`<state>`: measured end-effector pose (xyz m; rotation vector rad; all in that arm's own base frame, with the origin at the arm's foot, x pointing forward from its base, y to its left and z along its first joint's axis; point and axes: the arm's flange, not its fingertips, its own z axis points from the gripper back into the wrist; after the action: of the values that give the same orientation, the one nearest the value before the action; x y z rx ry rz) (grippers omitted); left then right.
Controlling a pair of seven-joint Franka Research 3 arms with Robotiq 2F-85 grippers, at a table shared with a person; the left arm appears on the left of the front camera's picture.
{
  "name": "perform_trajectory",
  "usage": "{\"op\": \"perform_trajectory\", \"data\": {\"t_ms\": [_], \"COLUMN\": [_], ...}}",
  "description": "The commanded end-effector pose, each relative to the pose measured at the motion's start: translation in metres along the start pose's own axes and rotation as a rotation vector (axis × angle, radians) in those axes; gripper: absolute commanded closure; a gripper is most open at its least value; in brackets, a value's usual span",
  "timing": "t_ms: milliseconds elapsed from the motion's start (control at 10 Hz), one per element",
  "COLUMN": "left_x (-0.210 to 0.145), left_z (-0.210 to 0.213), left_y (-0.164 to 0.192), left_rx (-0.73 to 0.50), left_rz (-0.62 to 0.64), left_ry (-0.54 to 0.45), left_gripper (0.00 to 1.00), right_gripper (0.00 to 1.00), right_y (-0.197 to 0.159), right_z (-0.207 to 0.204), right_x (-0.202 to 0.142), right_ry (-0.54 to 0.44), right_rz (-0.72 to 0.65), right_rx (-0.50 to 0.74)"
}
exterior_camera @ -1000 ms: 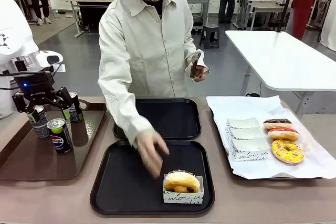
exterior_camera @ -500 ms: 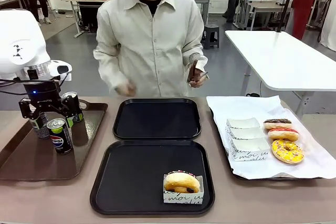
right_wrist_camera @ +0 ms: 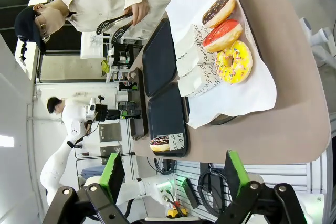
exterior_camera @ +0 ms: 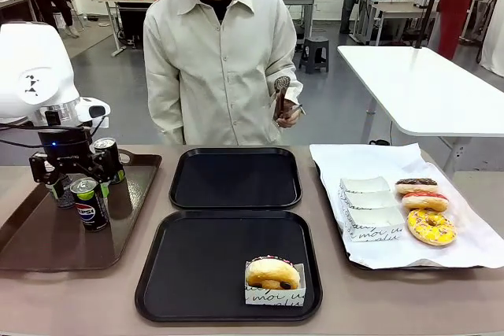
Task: Set up donuts and drinks on trays.
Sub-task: Pick up one Pepsi coke and place it on the Flat Tray.
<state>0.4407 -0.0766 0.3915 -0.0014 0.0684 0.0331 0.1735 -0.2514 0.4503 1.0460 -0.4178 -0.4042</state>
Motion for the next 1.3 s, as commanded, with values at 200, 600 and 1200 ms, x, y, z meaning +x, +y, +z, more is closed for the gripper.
{"op": "perform_trajectory", "data": {"t_ms": [200,600,1200], "left_x": [-0.016,-0.014,-0.016], "left_z": [-0.011,-0.012,-0.007], "left_y": [-0.014,-0.013,-0.010], "left_rx": [0.057,0.060,0.063], "left_rz": [0.004,0.027,0.022], "left_ry": [-0.076,-0.117,-0.092], "left_gripper": [0.00,0.00,1.00], "right_gripper": [0.00,0.00,0.00], "right_y": [-0.002,-0.002,-0.002], "right_z": [0.002,0.002,0.002], "right_x": [0.000,0.000,0.000], "right_ry": [0.000,0.000,0.000], "right_rz": [0.005,0.005,0.005], "right_rx": [0.019,0.019,0.019]}}
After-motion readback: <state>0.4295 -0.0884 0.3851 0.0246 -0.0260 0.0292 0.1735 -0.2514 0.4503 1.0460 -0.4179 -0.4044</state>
